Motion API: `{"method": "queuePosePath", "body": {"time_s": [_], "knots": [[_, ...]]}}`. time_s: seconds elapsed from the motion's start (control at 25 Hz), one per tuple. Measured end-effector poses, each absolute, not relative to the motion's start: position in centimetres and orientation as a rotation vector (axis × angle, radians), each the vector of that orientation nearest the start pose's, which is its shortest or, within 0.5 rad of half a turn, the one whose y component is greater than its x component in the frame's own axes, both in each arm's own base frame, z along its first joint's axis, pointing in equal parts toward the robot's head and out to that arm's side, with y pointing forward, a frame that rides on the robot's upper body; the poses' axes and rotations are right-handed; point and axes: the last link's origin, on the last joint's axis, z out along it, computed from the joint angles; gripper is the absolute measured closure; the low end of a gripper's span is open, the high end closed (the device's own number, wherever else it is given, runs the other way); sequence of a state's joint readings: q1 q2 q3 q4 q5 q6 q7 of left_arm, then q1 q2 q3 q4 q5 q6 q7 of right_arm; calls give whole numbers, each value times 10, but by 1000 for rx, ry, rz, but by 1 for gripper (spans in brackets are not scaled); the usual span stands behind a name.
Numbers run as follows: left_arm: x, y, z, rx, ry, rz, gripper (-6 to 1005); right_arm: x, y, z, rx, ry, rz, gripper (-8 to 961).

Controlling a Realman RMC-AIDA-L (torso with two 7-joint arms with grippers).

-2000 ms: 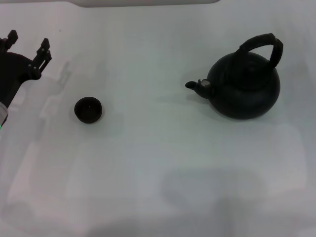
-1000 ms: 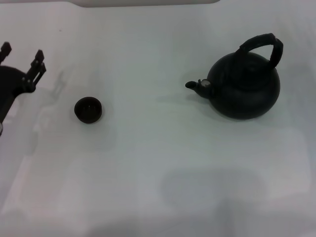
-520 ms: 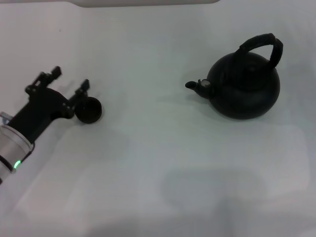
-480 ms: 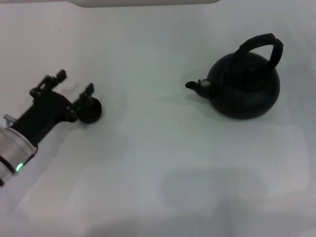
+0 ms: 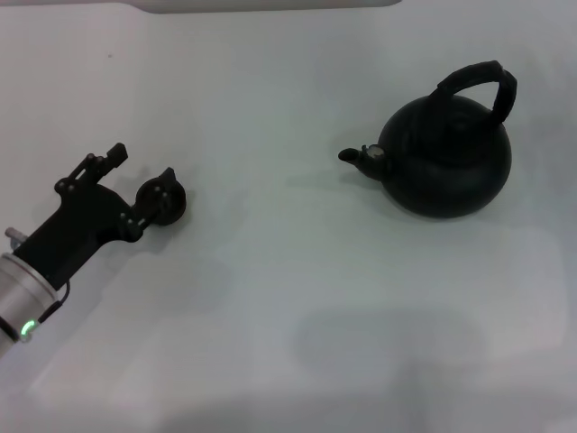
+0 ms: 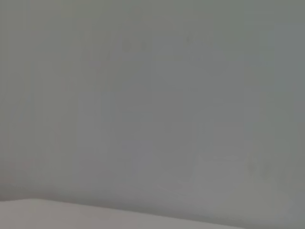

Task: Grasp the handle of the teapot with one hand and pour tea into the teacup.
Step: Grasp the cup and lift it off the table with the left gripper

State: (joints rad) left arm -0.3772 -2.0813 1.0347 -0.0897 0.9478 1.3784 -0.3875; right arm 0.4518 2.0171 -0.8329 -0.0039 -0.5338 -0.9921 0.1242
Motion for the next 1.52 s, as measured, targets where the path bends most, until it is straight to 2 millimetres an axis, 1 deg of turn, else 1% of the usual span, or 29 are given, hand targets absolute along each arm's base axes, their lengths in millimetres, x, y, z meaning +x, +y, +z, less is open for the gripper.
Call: {"method": "queuePosePath", "body": {"time_s": [0.28,0.4,0.56,0.6,0.64,0.68,0.72,0.76,0.8,0.88,0.92,0.96,1.0,1.04,1.12,1.16,1.24,1.28,1.32,1.36,1.52], "knots": [[-340,253,-58,-2050,-654,-777,240,401,327,29,-1546,619,333,523],[-346,260,-52,-2033,-655,-744,240,401,328,29,-1547,621,328,523],[-347,276,-37,-2021,-562,-700,241,401,330,30,-1547,619,320,523],[-346,282,-31,-2011,-530,-696,241,401,331,30,-1547,619,318,523],[-343,293,-22,-1987,-487,-686,241,402,331,30,-1548,620,317,523],[-343,293,-22,-1987,-487,-686,241,402,331,30,-1548,620,317,523],[-342,299,-17,-1974,-466,-680,241,402,331,30,-1548,621,316,523],[-338,312,-8,-1952,-433,-664,241,402,331,30,-1548,621,316,523],[-337,316,-6,-1947,-428,-657,241,402,331,30,-1547,621,316,523],[-331,338,5,-1911,-406,-623,242,402,331,30,-1547,622,316,523],[-331,338,5,-1911,-406,-623,242,402,331,30,-1547,622,316,523],[-329,346,9,-1900,-407,-613,242,402,331,30,-1547,622,315,523],[-324,369,18,-1866,-428,-572,242,402,331,30,-1547,622,315,523],[-323,374,21,-1858,-435,-558,242,402,331,30,-1547,622,315,523],[-319,397,29,-1822,-474,-485,242,402,331,30,-1547,622,315,523],[-320,403,30,-1811,-495,-460,242,402,331,30,-1547,623,315,523],[-316,422,39,-1782,-562,-406,243,402,331,30,-1547,623,315,523],[-316,422,39,-1782,-562,-406,243,402,331,30,-1547,622,315,523],[-309,438,47,-1776,-643,-375,243,402,331,30,-1547,621,316,523],[-305,444,50,-1783,-685,-371,243,402,331,30,-1547,621,316,523],[-297,456,58,-1784,-842,-406,243,400,333,30,-1549,619,318,523]]}}
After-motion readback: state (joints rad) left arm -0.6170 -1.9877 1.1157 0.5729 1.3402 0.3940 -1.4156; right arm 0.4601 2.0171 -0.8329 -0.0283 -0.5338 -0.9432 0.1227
